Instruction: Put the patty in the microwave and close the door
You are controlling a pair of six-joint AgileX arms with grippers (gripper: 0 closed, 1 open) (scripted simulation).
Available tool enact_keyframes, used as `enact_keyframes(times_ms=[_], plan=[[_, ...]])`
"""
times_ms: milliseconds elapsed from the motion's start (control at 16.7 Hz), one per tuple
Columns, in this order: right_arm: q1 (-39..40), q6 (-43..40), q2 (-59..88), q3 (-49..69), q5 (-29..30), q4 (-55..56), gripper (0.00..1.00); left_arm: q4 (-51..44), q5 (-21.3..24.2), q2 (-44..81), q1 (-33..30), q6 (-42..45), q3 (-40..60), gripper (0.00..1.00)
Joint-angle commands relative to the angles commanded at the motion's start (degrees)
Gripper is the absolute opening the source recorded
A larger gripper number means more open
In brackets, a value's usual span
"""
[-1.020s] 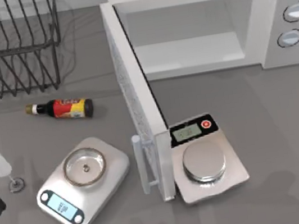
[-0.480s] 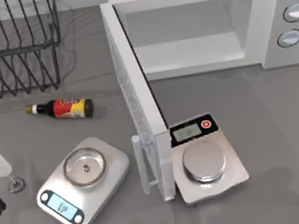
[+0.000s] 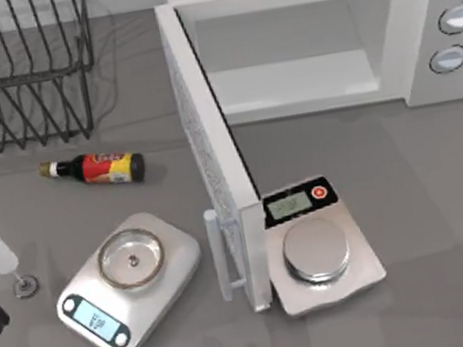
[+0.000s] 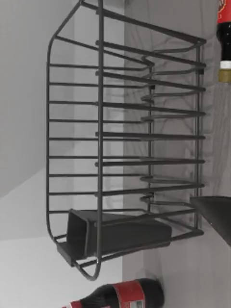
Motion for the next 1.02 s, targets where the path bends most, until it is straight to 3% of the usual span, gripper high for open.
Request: enact_keyframes(times_ms=[180, 480, 1020], plan=[[0.0, 0.03, 3.27, -3.08, 0.0, 5.9, 1.0, 0.0, 0.0, 0.0, 0.0, 0.0, 0.0, 1.0], [0.0, 0.04, 3.85, -3.62, 0.0, 6.81, 1.0, 0.0, 0.0, 0.0, 0.0, 0.0, 0.0, 1.0], [0.0, 0.04, 3.85, -3.62, 0.0, 6.81, 0.32, 0.0, 0.0, 0.0, 0.0, 0.0, 0.0, 1.0]])
